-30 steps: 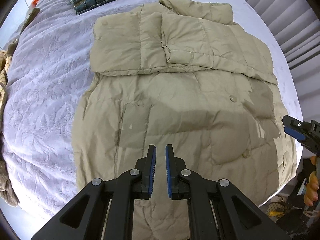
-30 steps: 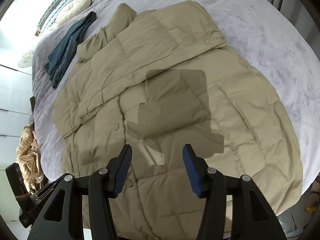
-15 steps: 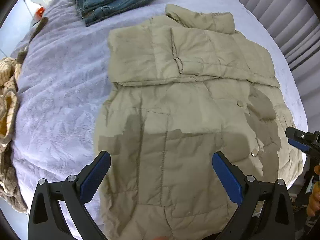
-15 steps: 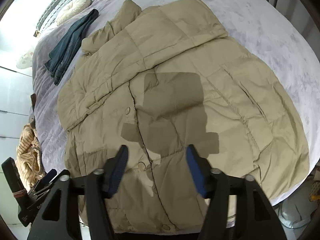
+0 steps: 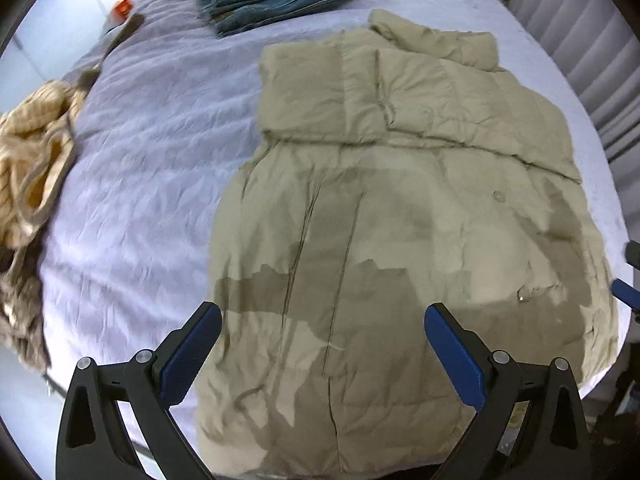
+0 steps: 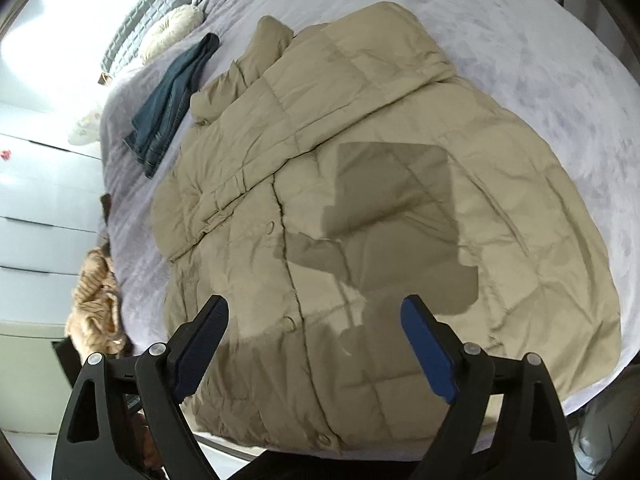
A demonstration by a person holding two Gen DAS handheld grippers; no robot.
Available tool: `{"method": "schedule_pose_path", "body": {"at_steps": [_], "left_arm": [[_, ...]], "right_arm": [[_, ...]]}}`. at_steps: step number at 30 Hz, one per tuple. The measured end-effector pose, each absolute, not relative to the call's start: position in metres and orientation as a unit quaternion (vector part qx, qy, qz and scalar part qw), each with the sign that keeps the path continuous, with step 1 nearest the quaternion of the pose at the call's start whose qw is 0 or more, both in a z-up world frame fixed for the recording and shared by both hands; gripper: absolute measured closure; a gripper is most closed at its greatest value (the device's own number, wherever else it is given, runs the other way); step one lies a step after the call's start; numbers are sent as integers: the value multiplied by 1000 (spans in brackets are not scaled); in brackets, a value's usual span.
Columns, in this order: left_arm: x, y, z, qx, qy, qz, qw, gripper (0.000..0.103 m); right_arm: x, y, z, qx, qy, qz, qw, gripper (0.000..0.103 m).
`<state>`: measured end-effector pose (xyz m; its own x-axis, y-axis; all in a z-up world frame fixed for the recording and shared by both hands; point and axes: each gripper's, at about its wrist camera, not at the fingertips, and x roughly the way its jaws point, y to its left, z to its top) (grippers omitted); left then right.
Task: Fold large clothes
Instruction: 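Open both tools and move them back over the khaki jacket hem, then grasp the jacket hem with both tools and fold it toward the collar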
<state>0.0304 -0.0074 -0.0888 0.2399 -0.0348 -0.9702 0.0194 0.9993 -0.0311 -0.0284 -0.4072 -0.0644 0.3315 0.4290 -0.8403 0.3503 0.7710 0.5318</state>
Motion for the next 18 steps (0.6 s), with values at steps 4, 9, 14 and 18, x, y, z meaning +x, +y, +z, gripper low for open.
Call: {"method": "schedule_pose_path", "body": {"at_steps": [4, 9, 14, 18], "left_arm": [[10, -5, -91, -33, 623, -1, 782, 1], [-17, 12, -92, -74, 625, 11, 777, 1], [-40, 41, -96, -146, 625, -1, 767, 1], [-60, 59, -103, -196, 631, -40, 750, 1]], "right_arm": [[-53, -431, -67, 348, 567, 38, 746, 0], [-73, -452, -75, 362, 579, 60, 728, 0], [-95, -484, -82, 375, 585, 27, 719, 0], [-122, -515, -94, 451, 561, 16, 694, 0]]}}
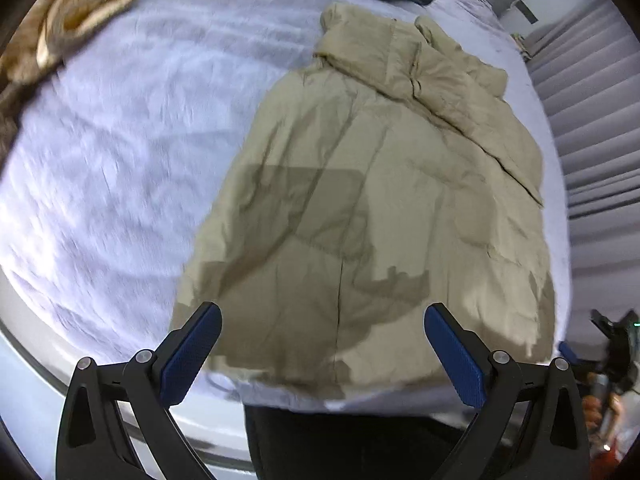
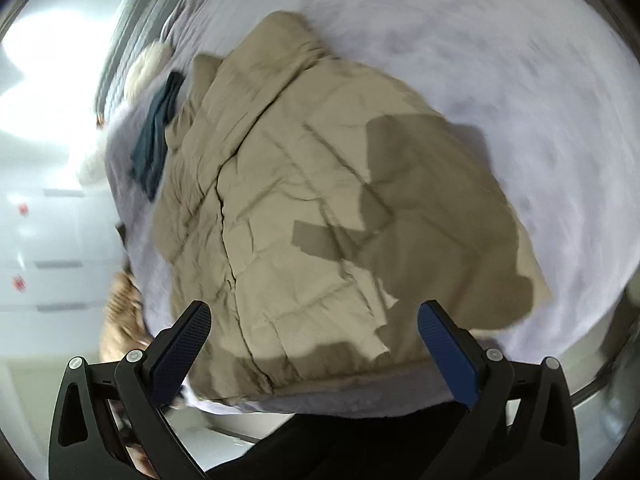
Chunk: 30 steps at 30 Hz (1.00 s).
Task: Fold large clothes
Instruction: 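Grasp the jacket hem with both tools and fold it toward the collar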
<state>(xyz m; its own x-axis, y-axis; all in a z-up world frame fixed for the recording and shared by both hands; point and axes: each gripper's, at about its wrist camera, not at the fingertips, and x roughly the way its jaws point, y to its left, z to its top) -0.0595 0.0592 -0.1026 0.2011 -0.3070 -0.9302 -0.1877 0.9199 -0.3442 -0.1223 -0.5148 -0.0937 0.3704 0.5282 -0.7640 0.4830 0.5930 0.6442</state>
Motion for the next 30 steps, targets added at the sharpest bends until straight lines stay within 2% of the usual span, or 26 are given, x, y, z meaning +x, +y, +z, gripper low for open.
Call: {"method": "schedule_pose_path", "body": {"at_steps": [8, 13, 25, 30], "left_arm": [[-96, 73, -122, -210, 660, -53, 719, 1], [-100, 69, -157, -252, 673, -57, 693, 1], [-82, 63, -178, -330, 648, -56, 684, 1], [-78, 49, -172, -322, 647, -74, 687, 2]], "right_arm": [[-171, -534, -125, 509, 560, -14, 654, 0], [-185, -537, -154, 555, 559, -23, 615, 0], [-163, -519, -185, 581, 556, 8, 594, 0], [-153, -507, -199, 597, 556, 19, 578, 0]]}}
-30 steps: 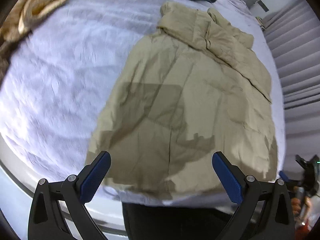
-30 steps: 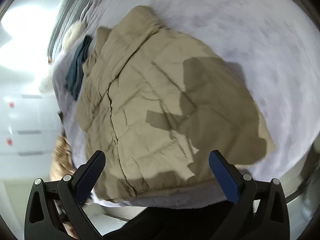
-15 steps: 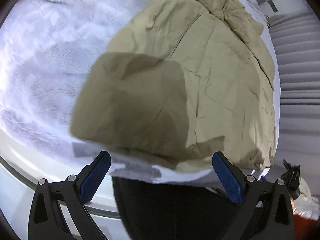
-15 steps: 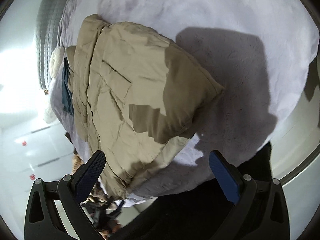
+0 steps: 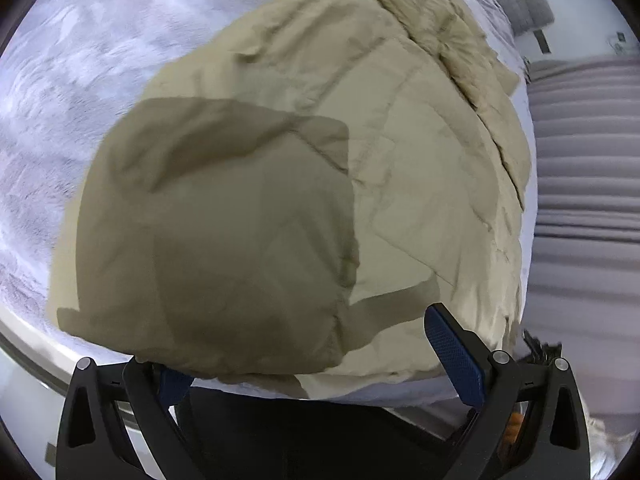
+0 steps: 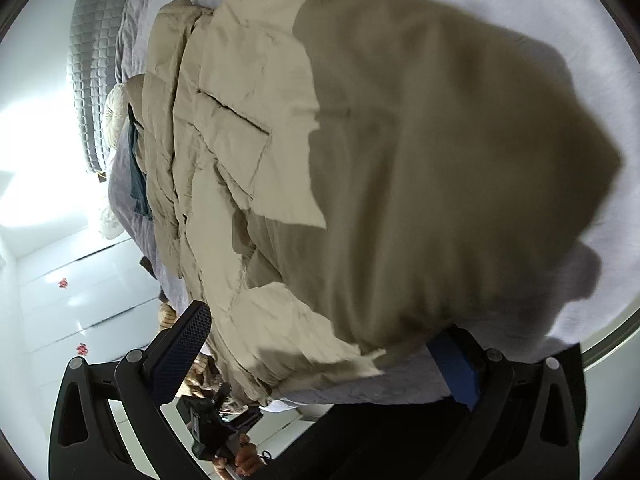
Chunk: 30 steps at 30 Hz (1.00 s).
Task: Fold large clothes
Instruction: 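Grasp the jacket hem with both tools and fold it toward the collar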
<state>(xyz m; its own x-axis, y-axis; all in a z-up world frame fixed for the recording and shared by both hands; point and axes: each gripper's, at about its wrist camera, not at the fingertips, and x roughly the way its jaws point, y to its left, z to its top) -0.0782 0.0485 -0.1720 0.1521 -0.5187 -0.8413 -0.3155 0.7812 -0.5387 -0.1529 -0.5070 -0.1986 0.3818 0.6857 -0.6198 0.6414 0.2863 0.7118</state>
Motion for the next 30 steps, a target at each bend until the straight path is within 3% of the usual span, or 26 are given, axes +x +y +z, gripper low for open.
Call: {"method": "schedule_pose_path", "body": {"at_steps": [2, 4, 8, 11, 12, 13, 16, 30], "left_arm": [[-76, 45, -166, -314, 640, -83, 696, 4], [-72, 43, -162, -315, 635, -87, 699, 33], [-64, 42, -158, -306, 631, -86, 708, 62], [-62, 44, -151, -295, 626, -88, 716, 78], [-62, 46, -149, -295, 624, -89, 718, 81], [-61, 48, -145, -293, 621, -91, 721, 81], [-57, 50, -130, -289, 610, -95, 732, 81], [10, 50, -35, -269, 529, -162, 788, 81]], "right_arm": [[-151, -504, -197, 602, 550, 27, 579, 0], [-149, -503, -196, 603, 548, 31, 580, 0], [-151, -507, -199, 623, 539, 22, 567, 7], [-157, -513, -204, 631, 540, 7, 557, 41], [-158, -514, -206, 633, 542, 4, 553, 71], [-160, -515, -206, 634, 542, 1, 552, 85], [-161, -515, -196, 629, 530, 7, 570, 92], [-98, -519, -88, 550, 478, 37, 684, 94]]}}
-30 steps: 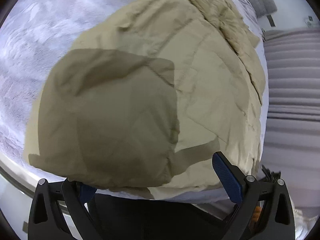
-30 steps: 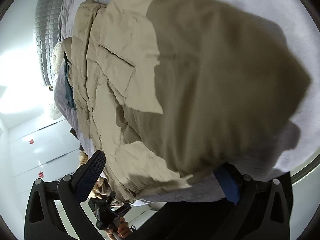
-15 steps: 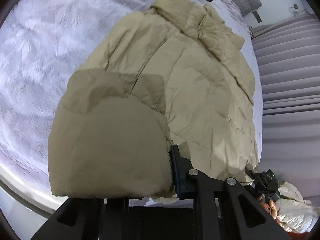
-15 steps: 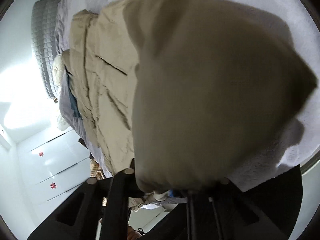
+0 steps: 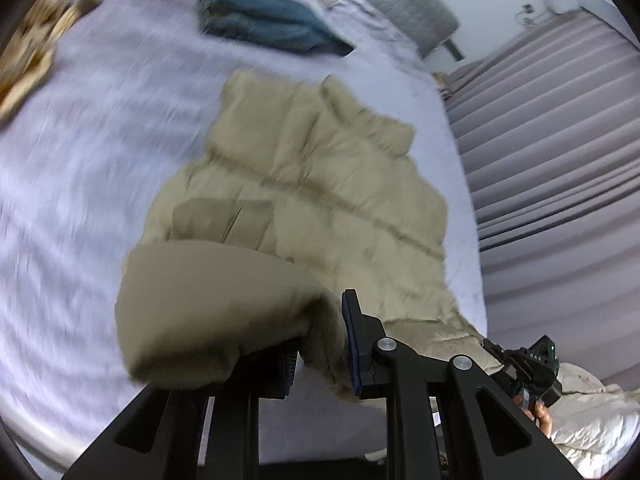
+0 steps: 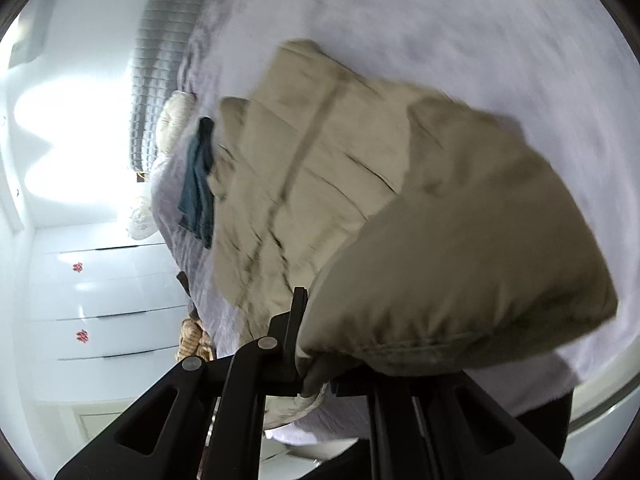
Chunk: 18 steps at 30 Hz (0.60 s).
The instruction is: Fold large clothes
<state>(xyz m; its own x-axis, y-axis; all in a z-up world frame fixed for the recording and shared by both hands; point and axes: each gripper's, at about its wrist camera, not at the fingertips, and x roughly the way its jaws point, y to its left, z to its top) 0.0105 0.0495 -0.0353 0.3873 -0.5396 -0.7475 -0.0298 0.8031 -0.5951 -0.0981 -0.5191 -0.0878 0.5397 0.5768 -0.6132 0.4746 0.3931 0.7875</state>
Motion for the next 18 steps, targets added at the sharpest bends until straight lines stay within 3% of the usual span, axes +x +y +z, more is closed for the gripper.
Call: {"method": "schedule_pose_path", "body": {"at_steps": [7, 18], "left_arm": [[77, 59, -4, -247, 503, -210, 801, 81], [153, 43, -11, -201, 496, -184, 824, 81]], "right_arm": [[-40, -513, -38, 512, 452, 35, 729, 94], [53, -513, -12, 449, 466, 76, 759, 94]]}}
